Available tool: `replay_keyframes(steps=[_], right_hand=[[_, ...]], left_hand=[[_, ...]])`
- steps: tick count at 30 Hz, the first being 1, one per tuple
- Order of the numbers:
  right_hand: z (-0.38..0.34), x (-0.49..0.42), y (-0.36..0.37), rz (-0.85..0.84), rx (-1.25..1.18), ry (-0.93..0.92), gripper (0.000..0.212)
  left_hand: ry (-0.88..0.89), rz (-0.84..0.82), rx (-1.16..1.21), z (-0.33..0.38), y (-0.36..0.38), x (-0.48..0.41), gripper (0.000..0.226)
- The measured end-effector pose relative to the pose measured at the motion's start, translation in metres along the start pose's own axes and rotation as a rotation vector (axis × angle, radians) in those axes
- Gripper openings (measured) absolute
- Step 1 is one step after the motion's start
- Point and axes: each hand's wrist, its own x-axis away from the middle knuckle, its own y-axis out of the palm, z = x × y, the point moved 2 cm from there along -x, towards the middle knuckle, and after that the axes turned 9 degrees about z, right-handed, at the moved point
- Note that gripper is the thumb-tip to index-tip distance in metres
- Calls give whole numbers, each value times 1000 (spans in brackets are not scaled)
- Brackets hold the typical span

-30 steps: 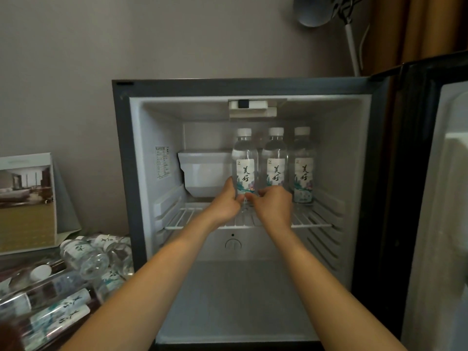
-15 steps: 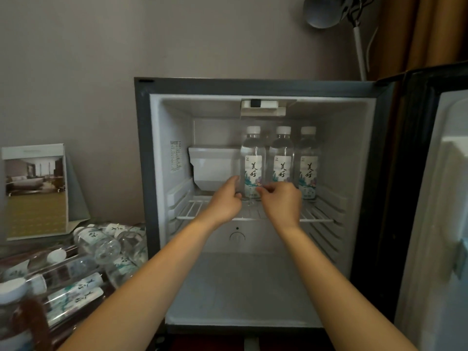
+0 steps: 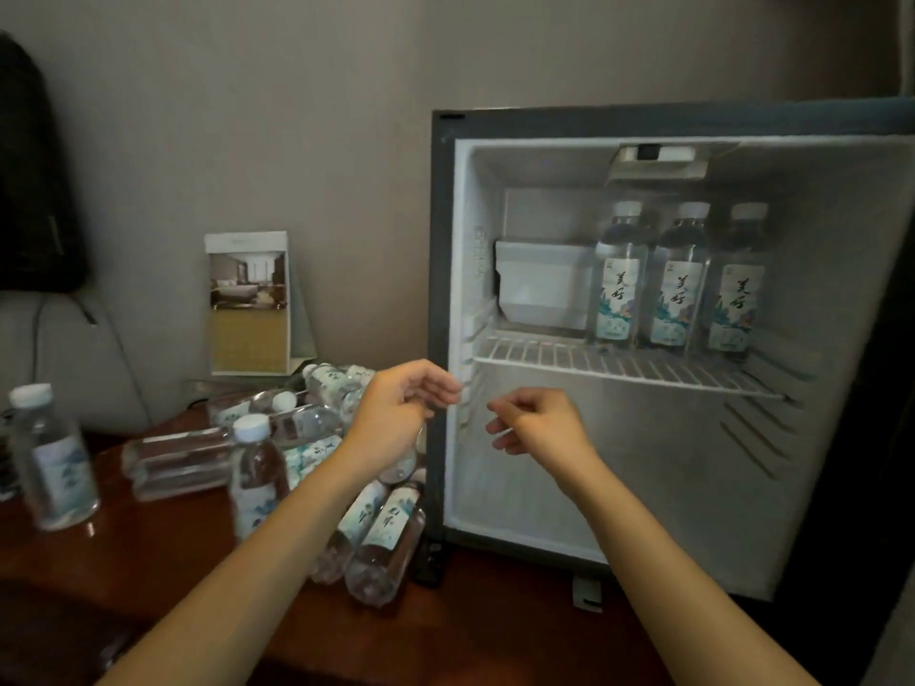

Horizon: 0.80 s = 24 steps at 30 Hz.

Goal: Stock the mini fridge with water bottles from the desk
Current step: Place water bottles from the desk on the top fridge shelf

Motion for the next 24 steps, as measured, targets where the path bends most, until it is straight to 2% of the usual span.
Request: replay_keyframes(steps=[4, 7, 12, 16, 24], right_hand=[[17, 16, 40, -204, 116, 70, 13], [36, 25, 65, -270, 205, 140, 14], [67, 35, 93, -265, 346, 221, 17], [80, 40, 109, -255, 405, 281, 22], [89, 50, 134, -180, 347, 312, 44]], left_hand=[[-127, -7, -137, -29, -27, 19, 53], [-200, -80, -279, -61, -33, 31, 47], [-265, -162, -580, -106, -34, 59, 43], [-277, -197, -725, -127, -35, 76, 41], [-222, -177, -730, -140, -36, 86, 47]])
